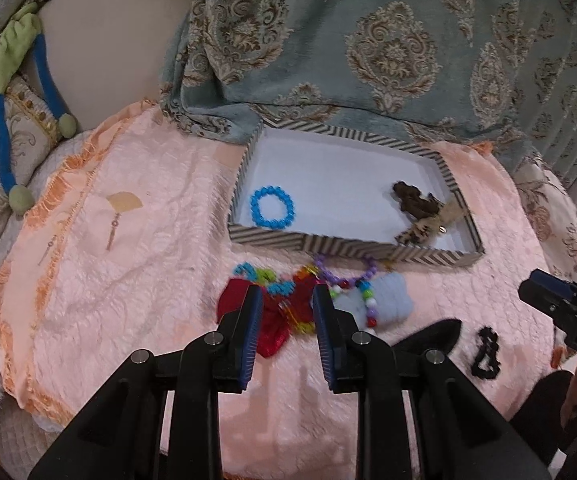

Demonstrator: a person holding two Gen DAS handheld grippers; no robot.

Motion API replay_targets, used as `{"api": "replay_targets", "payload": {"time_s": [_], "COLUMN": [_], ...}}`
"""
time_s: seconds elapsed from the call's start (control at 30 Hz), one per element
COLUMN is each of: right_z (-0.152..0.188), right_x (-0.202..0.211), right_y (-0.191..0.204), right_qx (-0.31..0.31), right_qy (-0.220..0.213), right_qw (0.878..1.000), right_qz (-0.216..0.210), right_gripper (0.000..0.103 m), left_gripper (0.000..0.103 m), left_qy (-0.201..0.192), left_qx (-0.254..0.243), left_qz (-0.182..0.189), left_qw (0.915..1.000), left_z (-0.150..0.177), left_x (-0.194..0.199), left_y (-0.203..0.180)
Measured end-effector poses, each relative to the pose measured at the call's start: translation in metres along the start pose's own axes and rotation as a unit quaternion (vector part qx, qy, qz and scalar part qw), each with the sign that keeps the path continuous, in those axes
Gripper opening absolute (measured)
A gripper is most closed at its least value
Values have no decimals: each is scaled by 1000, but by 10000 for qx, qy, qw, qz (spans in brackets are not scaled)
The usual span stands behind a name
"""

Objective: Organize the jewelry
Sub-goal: 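Move the left gripper to the black velvet piece while the right moves to the black scrunchie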

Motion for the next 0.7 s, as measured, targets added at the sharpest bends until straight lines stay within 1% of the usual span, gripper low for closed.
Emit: {"api": "replay_targets", "payload": {"time_s": [0.03, 0.2, 0.37, 0.43, 0.5, 0.7], "right_z": [2, 11, 27, 33, 41, 60], "right_x": [2, 8, 12, 11, 8, -7], "right_y": [-1, -3, -6, -11, -19, -37], "right_qx": [-7, 56, 203, 194, 127, -81], "right_qy": [-2, 77, 227, 288, 401, 662], "right_qw": [10000, 9999, 9994, 9992, 9987, 9971], "right_qz": [4, 43, 166, 206, 290, 356], "right_gripper": [63, 64, 64, 65, 65, 65], "left_gripper": [14, 15, 21, 25, 26, 26], "left_qy": [35, 121, 178, 220, 275, 440], "left_qx": [-24, -145, -392, -472, -529, -894], "left_qz": [66, 305, 711, 872, 992, 1182], "left_qw": [10000, 9994, 9965, 9948, 9933, 9880], "left_z": [3, 14, 24, 27, 30, 39], "left_x": [1, 7, 11, 9, 4, -16], "left_y": [-2, -14, -34, -42, -48, -72]}}
Point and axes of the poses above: each gripper's, at about its wrist camera, not at the fingertips, and x roughly against the way its jaws point, y to its left, z to its underside, the point moved 2 cm from there along -x, roughly the way its jaws point, and after that the axes turned 2 degrees about -x, right-handed, at the moved point
